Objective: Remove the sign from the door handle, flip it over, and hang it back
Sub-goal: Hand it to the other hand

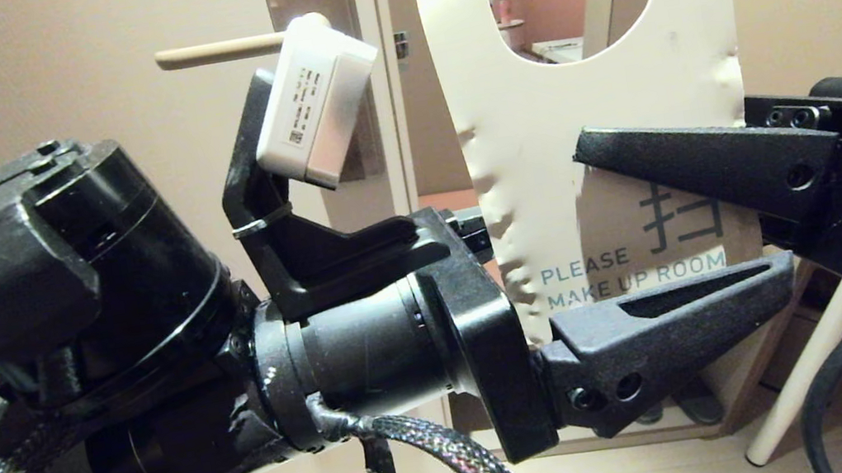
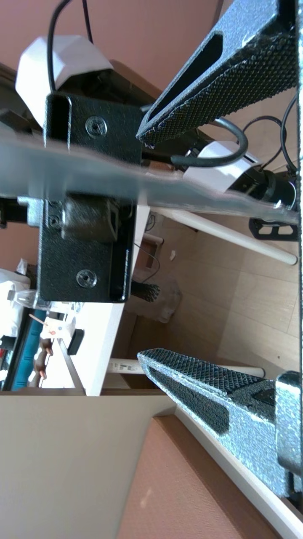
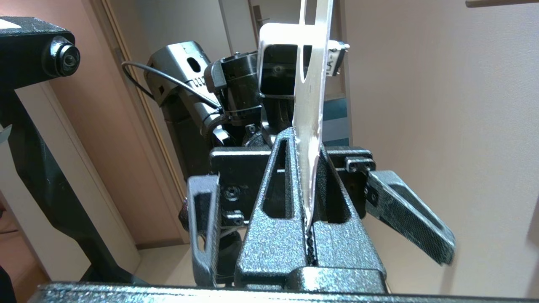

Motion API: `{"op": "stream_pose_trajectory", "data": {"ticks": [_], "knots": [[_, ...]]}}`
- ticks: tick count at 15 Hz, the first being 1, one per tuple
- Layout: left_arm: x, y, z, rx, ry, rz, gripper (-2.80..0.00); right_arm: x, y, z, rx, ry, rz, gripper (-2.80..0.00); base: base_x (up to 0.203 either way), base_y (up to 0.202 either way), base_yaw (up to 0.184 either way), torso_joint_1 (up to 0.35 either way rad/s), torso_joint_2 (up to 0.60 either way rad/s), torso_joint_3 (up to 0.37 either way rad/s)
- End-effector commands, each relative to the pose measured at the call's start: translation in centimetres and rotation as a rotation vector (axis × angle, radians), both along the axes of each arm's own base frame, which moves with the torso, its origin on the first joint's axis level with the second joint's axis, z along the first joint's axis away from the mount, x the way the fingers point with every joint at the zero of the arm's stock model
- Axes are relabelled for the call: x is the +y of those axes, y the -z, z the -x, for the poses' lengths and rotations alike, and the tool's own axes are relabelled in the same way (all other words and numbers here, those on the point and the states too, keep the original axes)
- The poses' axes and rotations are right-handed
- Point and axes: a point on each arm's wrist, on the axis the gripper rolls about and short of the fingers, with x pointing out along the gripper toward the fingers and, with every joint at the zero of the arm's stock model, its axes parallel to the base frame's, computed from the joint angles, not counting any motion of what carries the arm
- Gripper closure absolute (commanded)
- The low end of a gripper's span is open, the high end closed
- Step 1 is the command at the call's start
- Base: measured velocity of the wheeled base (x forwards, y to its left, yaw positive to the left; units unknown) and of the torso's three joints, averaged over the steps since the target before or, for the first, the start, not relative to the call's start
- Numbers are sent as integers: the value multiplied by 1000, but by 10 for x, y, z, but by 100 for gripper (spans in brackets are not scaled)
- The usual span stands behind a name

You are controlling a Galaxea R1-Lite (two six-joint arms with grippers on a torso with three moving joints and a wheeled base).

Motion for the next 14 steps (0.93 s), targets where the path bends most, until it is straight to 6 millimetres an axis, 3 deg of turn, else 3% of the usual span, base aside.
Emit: {"op": "stream_pose_trajectory", "data": {"ticks": [1, 4, 5, 14], "knots": [[-2, 3, -1, 1, 3, -4, -280, 0, 0, 0, -3, -5, -2, 0, 0, 0, 0, 0, 0, 0], [-1, 4, -1, 0, 2, -8, -280, 0, 0, 0, -3, -4, -1, 0, 0, 0, 0, 0, 0, 0], [-1, 4, -1, 4, 3, -8, 0, 0, 0, 0, -3, -4, -1, 0, 0, 0, 0, 0, 0, 0], [0, 5, 0, 8, 5, -11, 0, 0, 2, 0, 2, -4, 3, 0, 0, 0, 0, 0, 0, 0]]}}
